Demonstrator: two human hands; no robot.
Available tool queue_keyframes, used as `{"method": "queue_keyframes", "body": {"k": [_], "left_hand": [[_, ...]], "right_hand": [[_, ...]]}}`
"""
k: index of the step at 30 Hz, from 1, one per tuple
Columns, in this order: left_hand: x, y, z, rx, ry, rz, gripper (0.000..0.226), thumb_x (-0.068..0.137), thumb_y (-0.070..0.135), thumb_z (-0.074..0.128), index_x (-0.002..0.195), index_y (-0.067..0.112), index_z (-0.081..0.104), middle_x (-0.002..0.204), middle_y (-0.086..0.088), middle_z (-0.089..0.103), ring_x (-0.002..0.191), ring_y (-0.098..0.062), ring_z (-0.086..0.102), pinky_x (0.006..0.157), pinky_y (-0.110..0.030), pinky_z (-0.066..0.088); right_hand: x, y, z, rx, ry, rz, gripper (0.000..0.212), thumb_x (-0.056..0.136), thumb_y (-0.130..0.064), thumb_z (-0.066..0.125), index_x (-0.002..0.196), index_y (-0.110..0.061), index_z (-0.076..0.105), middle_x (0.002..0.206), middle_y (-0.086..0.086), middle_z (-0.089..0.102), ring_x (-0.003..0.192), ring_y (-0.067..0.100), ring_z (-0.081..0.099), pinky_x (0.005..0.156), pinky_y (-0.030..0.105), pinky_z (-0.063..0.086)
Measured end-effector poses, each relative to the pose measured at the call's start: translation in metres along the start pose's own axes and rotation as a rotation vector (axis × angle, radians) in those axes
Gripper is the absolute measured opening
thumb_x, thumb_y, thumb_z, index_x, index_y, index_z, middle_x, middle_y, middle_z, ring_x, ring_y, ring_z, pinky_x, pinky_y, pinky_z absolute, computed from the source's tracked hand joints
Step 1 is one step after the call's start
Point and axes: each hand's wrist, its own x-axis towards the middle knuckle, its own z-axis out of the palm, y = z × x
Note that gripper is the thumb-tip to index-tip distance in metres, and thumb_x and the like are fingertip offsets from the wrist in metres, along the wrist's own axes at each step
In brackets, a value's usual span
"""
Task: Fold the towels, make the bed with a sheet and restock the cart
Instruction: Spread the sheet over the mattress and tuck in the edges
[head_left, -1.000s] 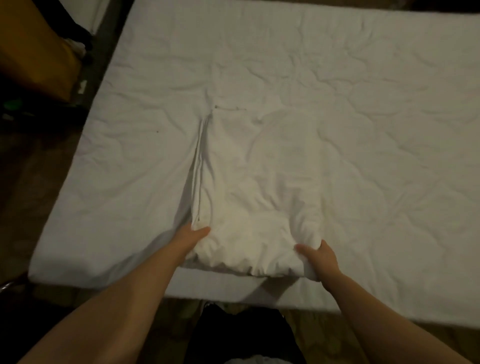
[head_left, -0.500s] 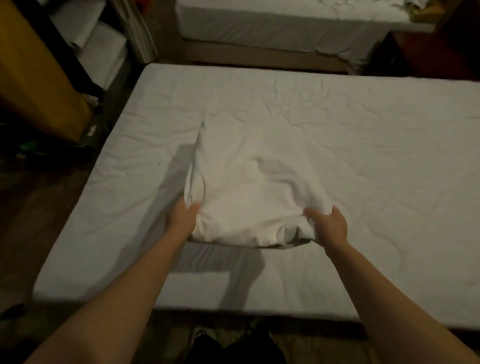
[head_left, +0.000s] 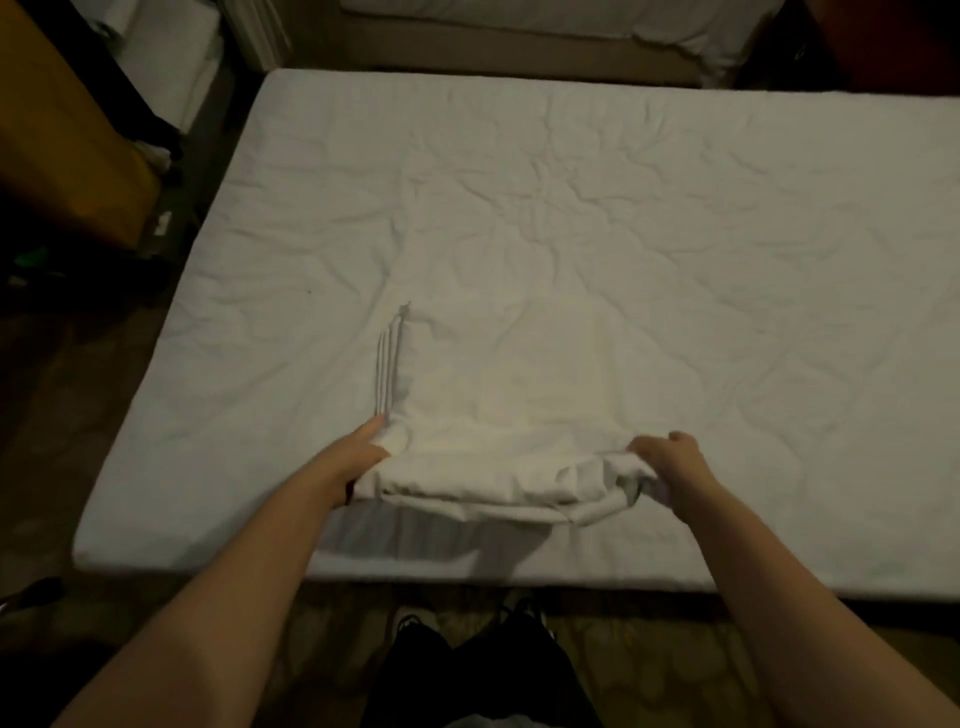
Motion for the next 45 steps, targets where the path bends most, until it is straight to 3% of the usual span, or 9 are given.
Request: {"method": "queue_keyframes", "body": {"k": [3, 5, 10, 13, 22, 27, 32, 37, 45], "left_hand": [[0.015, 0.038, -0.016, -0.263, 0.015, -0.093, 0.023, 0.097, 0.006, 0.044, 0.114, -0.003, 0.057, 0.090, -0.011, 0.063, 0.076, -0.019, 0.057, 0.046, -0.017, 0.050], [0.029, 0.057, -0.027, -0.609, 0.095, -0.121, 0.025, 0.099, 0.008, 0.034, 0.088, 0.004, 0.056, 0.067, -0.011, 0.061, 0.056, -0.017, 0.057, 0.040, -0.019, 0.049], [0.054, 0.093, -0.025, -0.886, 0.183, 0.020, 0.023, 0.100, 0.025, 0.039, 0.119, 0.013, 0.046, 0.111, -0.013, 0.054, 0.107, -0.025, 0.054, 0.100, -0.035, 0.042], [0.069, 0.090, -0.008, -0.590, 0.281, 0.136, 0.036, 0.100, 0.025, 0.042, 0.135, 0.019, 0.040, 0.126, -0.005, 0.049, 0.111, -0.020, 0.048, 0.099, -0.033, 0.039], [0.142, 0.071, 0.023, 0.576, 0.411, 0.274, 0.058, 0.096, 0.026, 0.050, 0.148, 0.017, 0.027, 0.149, -0.014, 0.033, 0.133, -0.030, 0.035, 0.107, -0.036, 0.032], [0.209, 0.084, 0.017, 0.954, 0.473, 0.457, 0.056, 0.096, 0.036, 0.047, 0.147, 0.021, 0.030, 0.151, -0.012, 0.029, 0.138, -0.029, 0.027, 0.111, -0.045, 0.026], [0.243, 0.110, 0.000, 1.320, 0.407, 0.496, 0.044, 0.097, 0.048, 0.037, 0.126, 0.019, 0.053, 0.125, -0.012, 0.055, 0.123, -0.029, 0.043, 0.099, -0.039, 0.028], [0.256, 0.128, -0.020, 1.302, 0.384, 0.634, 0.040, 0.098, 0.045, 0.035, 0.097, 0.010, 0.054, 0.095, -0.016, 0.065, 0.090, -0.032, 0.060, 0.062, -0.033, 0.030], [0.315, 0.114, -0.014, 1.353, 0.422, 0.771, 0.044, 0.094, 0.036, 0.044, 0.068, 0.002, 0.056, 0.060, -0.020, 0.058, 0.051, -0.034, 0.057, 0.051, -0.034, 0.038]], "right_hand": [[0.010, -0.053, -0.002, -0.185, -0.064, -0.321, 0.037, 0.074, -0.028, 0.050, 0.090, 0.000, 0.067, 0.092, 0.022, 0.068, 0.086, 0.034, 0.065, 0.085, 0.040, 0.045], [0.014, -0.084, 0.005, -0.260, 0.011, -0.322, 0.031, 0.087, -0.016, 0.057, 0.108, 0.007, 0.063, 0.114, 0.024, 0.062, 0.110, 0.038, 0.056, 0.090, 0.034, 0.038], [0.033, -0.123, 0.037, 0.651, -0.032, -0.119, 0.059, 0.097, -0.029, 0.052, 0.148, -0.011, 0.027, 0.149, 0.011, 0.035, 0.128, 0.026, 0.044, 0.092, 0.024, 0.044], [0.045, -0.112, 0.058, 0.148, -0.013, -0.216, 0.072, 0.090, -0.035, 0.061, 0.149, -0.015, 0.025, 0.153, 0.009, 0.028, 0.137, 0.027, 0.034, 0.112, 0.039, 0.030], [0.102, -0.087, 0.089, -0.617, 0.046, -0.410, 0.064, 0.092, -0.027, 0.057, 0.148, -0.021, 0.028, 0.155, 0.007, 0.024, 0.139, 0.030, 0.027, 0.111, 0.043, 0.028], [0.155, -0.104, 0.116, -0.691, 0.117, -0.486, 0.057, 0.094, -0.045, 0.051, 0.145, -0.035, 0.031, 0.157, 0.005, 0.016, 0.139, 0.034, 0.024, 0.108, 0.048, 0.028], [0.207, -0.112, 0.126, -0.716, 0.038, -0.338, 0.040, 0.082, -0.053, 0.062, 0.113, -0.028, 0.061, 0.118, 0.007, 0.057, 0.113, 0.030, 0.054, 0.090, 0.037, 0.042], [0.229, -0.124, 0.121, -0.642, -0.008, -0.278, 0.028, 0.076, -0.049, 0.070, 0.088, -0.025, 0.061, 0.089, -0.006, 0.059, 0.087, 0.016, 0.054, 0.069, 0.027, 0.035], [0.258, -0.096, 0.165, -0.946, 0.343, -0.315, 0.030, 0.097, -0.039, 0.044, 0.111, -0.017, 0.059, 0.120, 0.012, 0.049, 0.113, 0.032, 0.042, 0.092, 0.040, 0.031]]}}
